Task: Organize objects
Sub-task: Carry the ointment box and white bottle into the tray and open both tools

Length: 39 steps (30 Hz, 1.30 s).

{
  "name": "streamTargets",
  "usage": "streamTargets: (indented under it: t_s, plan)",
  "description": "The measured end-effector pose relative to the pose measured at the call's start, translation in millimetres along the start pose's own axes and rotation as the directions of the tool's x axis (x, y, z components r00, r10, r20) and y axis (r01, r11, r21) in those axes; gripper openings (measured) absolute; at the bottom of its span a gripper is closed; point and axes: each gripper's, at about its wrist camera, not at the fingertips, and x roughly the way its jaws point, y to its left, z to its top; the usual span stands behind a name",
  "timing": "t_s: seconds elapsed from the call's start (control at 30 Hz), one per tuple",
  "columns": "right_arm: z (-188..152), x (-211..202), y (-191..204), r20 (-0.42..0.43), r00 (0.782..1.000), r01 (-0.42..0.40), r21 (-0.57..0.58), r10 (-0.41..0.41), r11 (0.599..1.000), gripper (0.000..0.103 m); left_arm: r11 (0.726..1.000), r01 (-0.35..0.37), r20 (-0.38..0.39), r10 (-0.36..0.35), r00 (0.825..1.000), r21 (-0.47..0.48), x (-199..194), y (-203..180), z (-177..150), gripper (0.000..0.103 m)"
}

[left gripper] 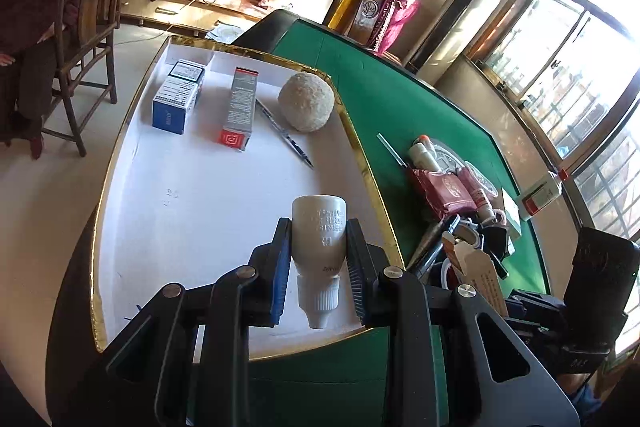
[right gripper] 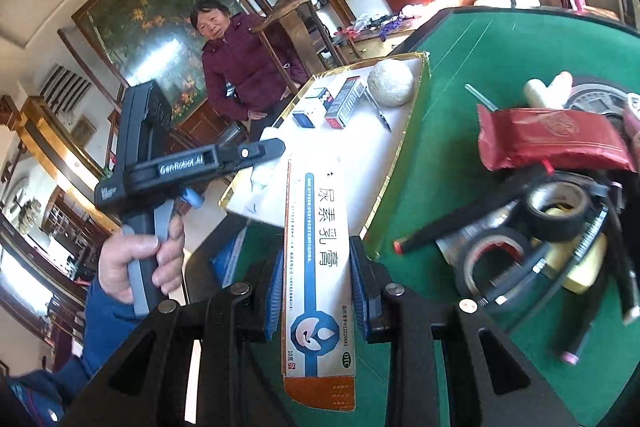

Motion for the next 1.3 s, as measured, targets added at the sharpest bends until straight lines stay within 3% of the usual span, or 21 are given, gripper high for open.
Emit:
streamTargets:
  t_s: [0.6, 0.8, 1.3]
  plan:
    - [46.5, 83.9, -20.4, -0.059, 0.998, -0.003, 0.212, 0.015, 0.977, 0.029, 0.996, -0.081, -0.070, 0.079, 0.994, -0.022, 24.1, 47.9, 28.2, 0.026]
    - [62.5, 108.9, -24.9, -0.100, 0.995, 0.029, 0.244, -0.005, 0.969, 0.029, 0.993, -0.113, -0.106, 0.109, 0.988, -0.026, 38.8, 63.8, 38.7, 0.026]
    - [108.5, 163.0, -33.2, -0.165, 0.980, 0.154, 0.282, -0.110, 0.947, 0.029, 0.976, -0.198, -0.155, 0.210, 0.965, 0.092, 74.6, 57.2, 69.3, 0.026]
